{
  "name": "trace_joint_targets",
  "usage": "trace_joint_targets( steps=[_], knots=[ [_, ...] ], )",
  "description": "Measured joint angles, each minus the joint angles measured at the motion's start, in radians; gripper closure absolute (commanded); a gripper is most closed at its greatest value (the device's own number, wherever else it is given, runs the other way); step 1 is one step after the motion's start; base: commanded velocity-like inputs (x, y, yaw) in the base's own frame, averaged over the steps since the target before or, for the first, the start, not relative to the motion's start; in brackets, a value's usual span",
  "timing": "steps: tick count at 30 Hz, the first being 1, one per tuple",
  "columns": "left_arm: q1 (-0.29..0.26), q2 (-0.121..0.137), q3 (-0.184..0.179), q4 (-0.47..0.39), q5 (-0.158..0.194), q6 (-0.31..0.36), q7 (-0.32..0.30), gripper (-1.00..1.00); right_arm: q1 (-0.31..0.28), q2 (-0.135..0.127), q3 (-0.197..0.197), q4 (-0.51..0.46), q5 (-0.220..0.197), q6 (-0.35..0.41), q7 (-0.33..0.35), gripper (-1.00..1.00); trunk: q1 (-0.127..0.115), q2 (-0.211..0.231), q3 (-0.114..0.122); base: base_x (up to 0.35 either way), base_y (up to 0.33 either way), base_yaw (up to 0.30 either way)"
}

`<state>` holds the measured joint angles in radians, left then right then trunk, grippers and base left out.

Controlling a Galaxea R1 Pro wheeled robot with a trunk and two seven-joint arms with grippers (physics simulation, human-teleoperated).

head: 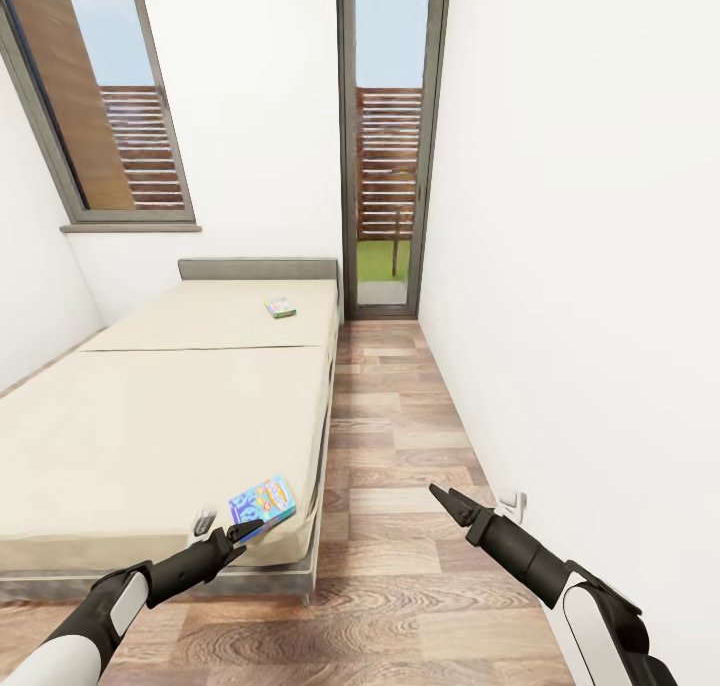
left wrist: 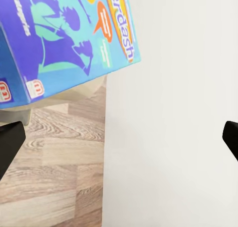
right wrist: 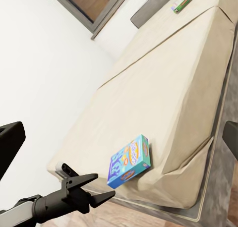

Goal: Put all the toys in the child's room - the three board games (two on the bed and one on the table), the two jigsaw puzzles on the table, and the tennis ball on the table - inside the toy box on the table in the child's room.

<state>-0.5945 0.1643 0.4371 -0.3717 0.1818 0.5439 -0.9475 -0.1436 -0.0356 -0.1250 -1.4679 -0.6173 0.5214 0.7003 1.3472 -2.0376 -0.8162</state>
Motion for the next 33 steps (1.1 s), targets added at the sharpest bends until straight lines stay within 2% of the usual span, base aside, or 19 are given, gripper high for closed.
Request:
trace_joint_targets(
  steps=[33],
  knots=[
    [0.0,0.004,0.002,0.0,0.003,-0.001,0.0,-1.0,0.0,0.0,0.001,0.0,0.002,0.0,-0.003,-1.0,0.0,0.0,-0.028,0.0,0.0,0.0]
  ],
)
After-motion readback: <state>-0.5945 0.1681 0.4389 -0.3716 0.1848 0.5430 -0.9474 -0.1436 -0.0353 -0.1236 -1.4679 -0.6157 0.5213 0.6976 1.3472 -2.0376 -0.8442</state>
